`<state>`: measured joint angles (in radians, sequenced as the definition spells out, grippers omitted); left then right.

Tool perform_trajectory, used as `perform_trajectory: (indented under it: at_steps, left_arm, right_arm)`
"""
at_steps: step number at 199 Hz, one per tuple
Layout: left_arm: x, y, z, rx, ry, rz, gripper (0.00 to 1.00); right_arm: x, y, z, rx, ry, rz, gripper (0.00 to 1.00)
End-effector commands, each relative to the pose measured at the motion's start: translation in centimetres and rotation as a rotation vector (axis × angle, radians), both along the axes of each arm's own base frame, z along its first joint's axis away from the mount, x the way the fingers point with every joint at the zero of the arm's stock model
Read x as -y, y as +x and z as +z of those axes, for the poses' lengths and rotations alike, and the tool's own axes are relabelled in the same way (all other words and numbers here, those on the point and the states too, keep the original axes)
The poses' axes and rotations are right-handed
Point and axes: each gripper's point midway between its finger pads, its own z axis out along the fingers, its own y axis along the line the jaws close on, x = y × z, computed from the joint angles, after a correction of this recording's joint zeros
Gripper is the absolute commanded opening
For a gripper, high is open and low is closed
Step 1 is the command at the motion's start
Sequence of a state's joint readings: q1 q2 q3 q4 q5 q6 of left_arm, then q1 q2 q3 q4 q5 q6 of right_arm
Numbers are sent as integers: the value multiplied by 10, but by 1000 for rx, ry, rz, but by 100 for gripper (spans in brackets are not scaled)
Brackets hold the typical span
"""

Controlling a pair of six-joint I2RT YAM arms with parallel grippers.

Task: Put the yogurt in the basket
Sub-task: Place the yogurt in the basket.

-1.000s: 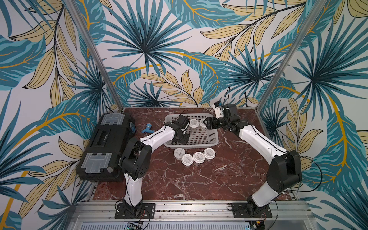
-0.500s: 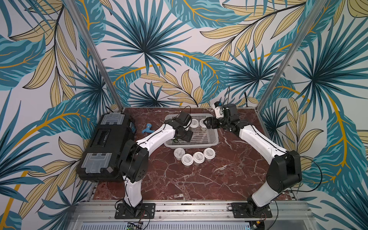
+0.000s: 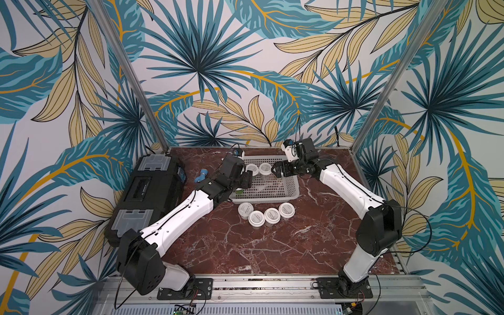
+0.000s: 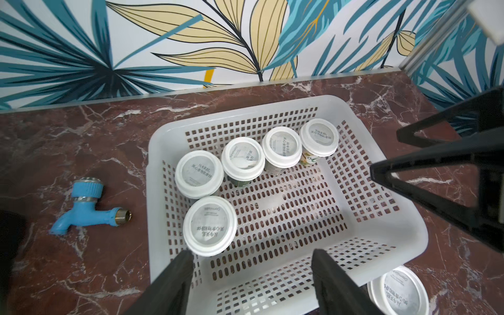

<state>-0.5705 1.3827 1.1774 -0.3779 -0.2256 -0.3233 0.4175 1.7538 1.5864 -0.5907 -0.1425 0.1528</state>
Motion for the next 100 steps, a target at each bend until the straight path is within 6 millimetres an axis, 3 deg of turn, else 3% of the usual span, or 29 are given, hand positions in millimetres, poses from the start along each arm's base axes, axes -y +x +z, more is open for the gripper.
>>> perform_trajectory:
  at_steps: [1,49,73,100]
  left_arm:
    - [-30,3,19,127,-79,105,73]
    - [-72,-14,11,180,-126,181,77]
    - [-80,-15,4,192,-139,196,79]
    - [-85,-7,-22,143,-133,209,80]
  right_arm:
    - [6,-36,2,-44,-95,-6,100]
    - [-11,-95,10,-73,-171,-7,100]
    - [-18,-117,14,-77,-159,1,100]
    - [-26,-138,10,-88,-166,11,100]
